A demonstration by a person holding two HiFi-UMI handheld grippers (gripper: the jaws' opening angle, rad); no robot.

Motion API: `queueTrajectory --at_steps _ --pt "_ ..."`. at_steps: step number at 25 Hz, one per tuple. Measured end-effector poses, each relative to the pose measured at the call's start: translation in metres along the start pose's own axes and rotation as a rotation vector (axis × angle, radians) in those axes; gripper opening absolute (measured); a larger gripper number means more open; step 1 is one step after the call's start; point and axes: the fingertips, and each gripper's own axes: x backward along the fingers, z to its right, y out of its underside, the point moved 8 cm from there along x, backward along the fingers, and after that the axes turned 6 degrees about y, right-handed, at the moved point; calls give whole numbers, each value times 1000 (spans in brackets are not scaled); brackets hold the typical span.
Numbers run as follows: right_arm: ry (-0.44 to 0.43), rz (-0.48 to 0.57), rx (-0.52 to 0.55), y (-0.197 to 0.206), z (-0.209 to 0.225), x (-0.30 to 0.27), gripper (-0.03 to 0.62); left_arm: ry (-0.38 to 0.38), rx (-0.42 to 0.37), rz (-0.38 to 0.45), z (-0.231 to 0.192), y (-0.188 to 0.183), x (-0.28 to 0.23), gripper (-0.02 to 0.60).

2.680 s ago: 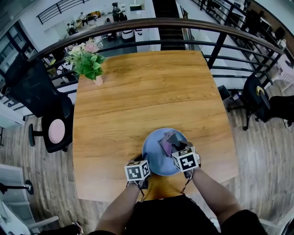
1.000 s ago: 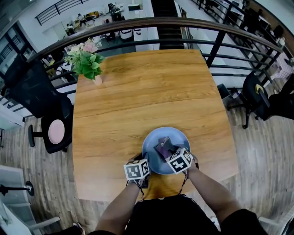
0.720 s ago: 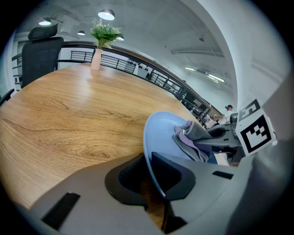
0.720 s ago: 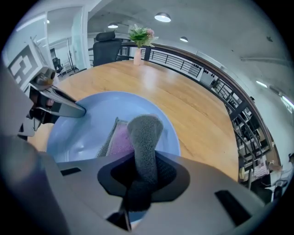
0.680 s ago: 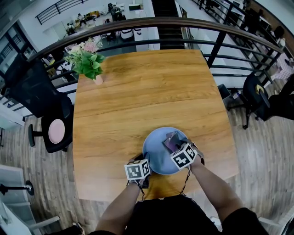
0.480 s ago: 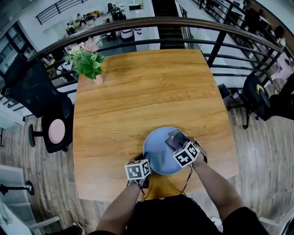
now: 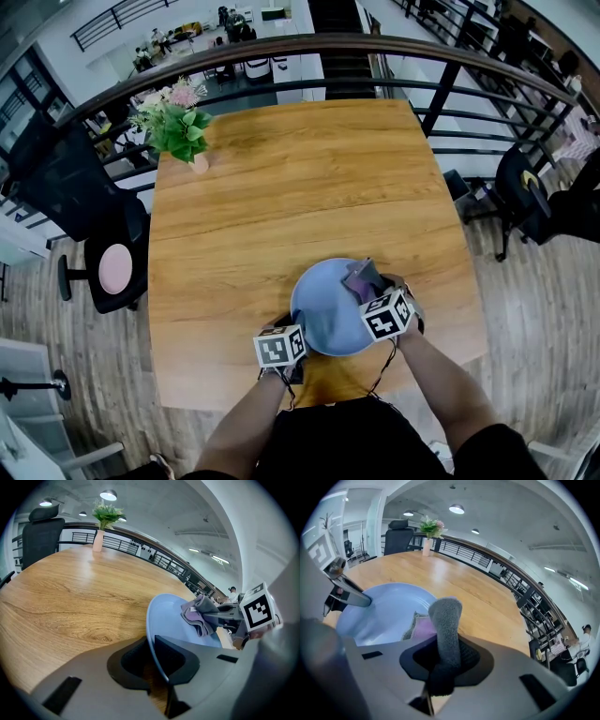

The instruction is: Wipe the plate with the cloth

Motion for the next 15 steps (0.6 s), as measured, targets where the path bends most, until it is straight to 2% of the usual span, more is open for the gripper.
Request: queueTrajectory --at_steps 3,6,15 --pt "10 21 -44 -3 4 6 75 0 1 1 0 -1 0 61" --pt "-17 33 -94 -5 2 13 74 1 0 2 1 -1 -1 61" --pt "-225 21 -239 -1 -37 28 75 -3 -2 2 1 -1 0 61"
